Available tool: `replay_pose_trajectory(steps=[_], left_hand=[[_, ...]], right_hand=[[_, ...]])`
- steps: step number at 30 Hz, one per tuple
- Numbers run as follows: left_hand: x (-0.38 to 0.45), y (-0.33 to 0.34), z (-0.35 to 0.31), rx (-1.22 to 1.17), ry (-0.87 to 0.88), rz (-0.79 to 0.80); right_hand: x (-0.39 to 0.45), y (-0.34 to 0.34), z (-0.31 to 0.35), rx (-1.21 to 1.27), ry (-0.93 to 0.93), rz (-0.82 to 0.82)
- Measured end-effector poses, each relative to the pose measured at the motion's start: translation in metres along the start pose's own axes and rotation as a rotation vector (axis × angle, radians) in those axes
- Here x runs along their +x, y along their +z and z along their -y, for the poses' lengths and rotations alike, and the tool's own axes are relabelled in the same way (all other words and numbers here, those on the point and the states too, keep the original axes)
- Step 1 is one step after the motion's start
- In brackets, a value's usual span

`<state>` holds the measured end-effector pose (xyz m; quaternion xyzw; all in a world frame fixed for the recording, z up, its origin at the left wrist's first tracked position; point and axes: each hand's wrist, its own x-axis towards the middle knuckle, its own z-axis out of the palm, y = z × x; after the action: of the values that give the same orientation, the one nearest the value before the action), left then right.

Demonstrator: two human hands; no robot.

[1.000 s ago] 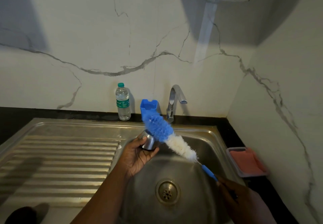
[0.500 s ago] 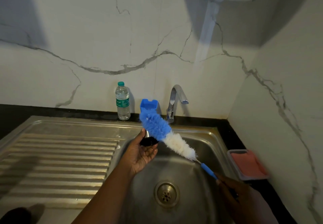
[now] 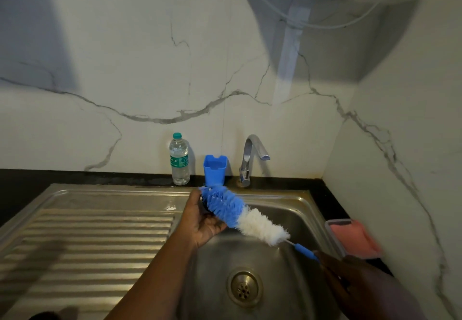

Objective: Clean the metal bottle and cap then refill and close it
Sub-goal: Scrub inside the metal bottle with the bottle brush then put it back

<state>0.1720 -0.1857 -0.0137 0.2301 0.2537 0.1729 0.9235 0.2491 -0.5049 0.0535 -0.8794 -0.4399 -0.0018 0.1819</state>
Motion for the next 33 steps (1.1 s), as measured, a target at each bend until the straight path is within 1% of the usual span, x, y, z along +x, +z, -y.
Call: replay_pose_trajectory(steps=[1,2,3,4,5,6,8,9,10,11,13,14,15,16,17,18,20,21,22,23,25,26,27,28,30,31,32,33], left_hand=[[-0.003,0.0,-0.006,0.061,0.021,0.027],[-0.005,0.001,-0.01,0.138,0.037,0.035],[-0.007,0.002,-0.012,0.19,0.037,0.044],[-0.006,0.002,-0.011,0.209,0.034,0.056],[-0.006,0.004,-0.009,0.191,0.027,0.077],[-0.005,0.005,-0.006,0.165,0.035,0.089],[-0.002,0.008,-0.003,0.058,0.079,0.104],[-0.002,0.01,-0.004,-0.008,0.095,0.131],[-0.001,0.011,-0.008,-0.053,0.123,0.158],[0.0,0.012,-0.012,-0.084,0.147,0.179],[0.0,0.012,-0.02,-0.062,0.176,0.195],[0.002,0.011,-0.025,-0.016,0.179,0.189],[0.003,0.011,-0.03,0.031,0.176,0.175],[0.004,0.011,-0.034,0.068,0.17,0.155],[0.006,0.012,-0.037,0.081,0.145,0.139],[0.008,0.013,-0.039,0.068,0.117,0.121],[0.011,0.018,-0.042,0.008,0.085,0.084],[0.012,0.02,-0.041,-0.011,0.088,0.073],[0.014,0.022,-0.039,-0.011,0.086,0.055],[0.016,0.024,-0.037,0.0,0.079,0.043],[0.017,0.026,-0.031,0.032,0.079,0.042],[0.018,0.026,-0.029,0.05,0.079,0.045],[0.02,0.026,-0.029,0.073,0.072,0.044],[0.021,0.026,-0.03,0.1,0.06,0.05],[0.022,0.025,-0.033,0.137,0.03,0.054],[0.024,0.025,-0.034,0.146,0.026,0.045],[0.025,0.025,-0.035,0.159,0.033,0.038],[0.027,0.025,-0.036,0.176,0.05,0.029]], right_hand=[[0.0,-0.013,0.011,-0.121,-0.054,0.076],[0.004,-0.023,0.026,-0.175,-0.041,0.034],[0.001,-0.032,0.033,-0.201,-0.031,0.101],[0.001,-0.036,0.033,-0.23,-0.048,0.044],[0.003,-0.042,0.04,-0.314,-0.02,0.039],[0.007,-0.04,0.037,-0.316,-0.025,-0.026],[0.013,-0.03,0.042,-0.236,0.048,-0.014],[0.014,-0.019,0.045,-0.105,0.142,0.081],[0.016,-0.008,0.052,0.104,0.213,0.14],[0.016,-0.001,0.055,0.332,0.333,0.242],[0.016,0.001,0.057,0.832,0.637,0.403],[0.016,-0.003,0.059,1.021,0.745,0.455],[0.016,-0.006,0.059,1.083,0.776,0.458],[0.015,-0.006,0.058,1.06,0.749,0.439],[0.015,-0.002,0.057,0.909,0.664,0.392],[0.017,0.002,0.054,0.649,0.533,0.289],[0.017,0.01,0.046,0.007,0.194,0.056],[0.014,0.008,0.046,-0.248,0.097,-0.022],[0.012,0.006,0.047,-0.389,0.037,-0.077],[0.011,0.009,0.043,-0.44,0.007,-0.094],[0.011,0.013,0.04,-0.454,-0.015,-0.069],[0.012,0.016,0.036,-0.35,0.009,-0.045],[0.015,0.022,0.031,-0.159,0.072,-0.006],[0.018,0.03,0.025,0.107,0.169,0.063],[0.021,0.032,0.023,0.638,0.449,0.223],[0.022,0.028,0.025,0.804,0.551,0.288],[0.023,0.026,0.024,0.834,0.567,0.305],[0.023,0.025,0.023,0.766,0.519,0.276]])
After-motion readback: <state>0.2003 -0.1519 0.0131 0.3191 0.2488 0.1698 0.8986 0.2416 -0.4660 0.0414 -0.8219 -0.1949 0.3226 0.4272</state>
